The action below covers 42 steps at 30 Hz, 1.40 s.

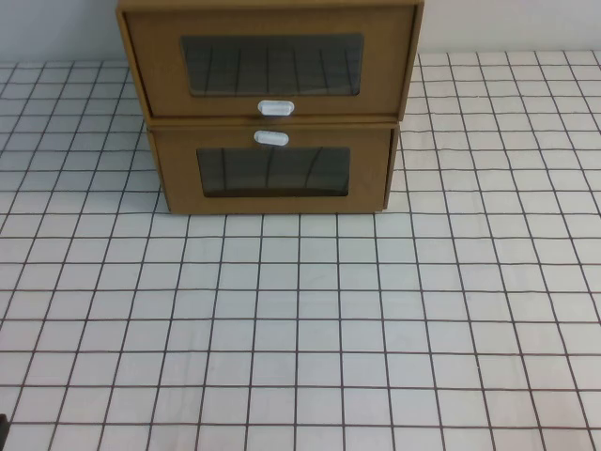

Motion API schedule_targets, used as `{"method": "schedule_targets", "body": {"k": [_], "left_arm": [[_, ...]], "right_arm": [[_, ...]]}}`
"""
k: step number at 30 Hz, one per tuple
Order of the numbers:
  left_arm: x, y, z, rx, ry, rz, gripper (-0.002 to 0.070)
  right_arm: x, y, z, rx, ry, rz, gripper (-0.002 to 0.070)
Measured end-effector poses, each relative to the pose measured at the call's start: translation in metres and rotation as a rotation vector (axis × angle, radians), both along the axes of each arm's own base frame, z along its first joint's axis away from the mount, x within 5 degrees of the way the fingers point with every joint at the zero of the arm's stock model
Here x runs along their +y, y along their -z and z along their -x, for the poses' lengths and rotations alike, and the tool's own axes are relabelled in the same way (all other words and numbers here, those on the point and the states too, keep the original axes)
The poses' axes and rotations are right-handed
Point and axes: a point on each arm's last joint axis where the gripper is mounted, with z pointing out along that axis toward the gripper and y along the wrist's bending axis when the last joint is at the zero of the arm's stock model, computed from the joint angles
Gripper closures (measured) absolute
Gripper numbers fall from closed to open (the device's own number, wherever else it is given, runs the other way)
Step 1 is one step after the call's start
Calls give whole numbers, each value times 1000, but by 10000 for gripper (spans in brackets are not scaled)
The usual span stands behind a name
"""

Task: Open the shoe box
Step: 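Pull the top drawer of the cardboard box fully open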

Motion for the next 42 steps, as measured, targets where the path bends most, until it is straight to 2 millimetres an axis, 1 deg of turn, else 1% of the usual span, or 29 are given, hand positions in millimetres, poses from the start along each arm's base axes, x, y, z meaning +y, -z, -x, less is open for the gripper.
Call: {"method": "schedule_targets", "body": {"k": [27,30,37,42], "left_arm": [[0,-2,-1,-26,-1,2,677],[-2,-5,-1,-47,1,66,677],[-7,-14,-2,-95,-9,379,677],[-7,-18,-3,-129,-17,459,677]], "right_arm": [[0,0,0,0,0,0,689],[0,0,0,0,0,0,689],[0,0,0,0,0,0,689],[0,0,0,0,0,0,689]]}}
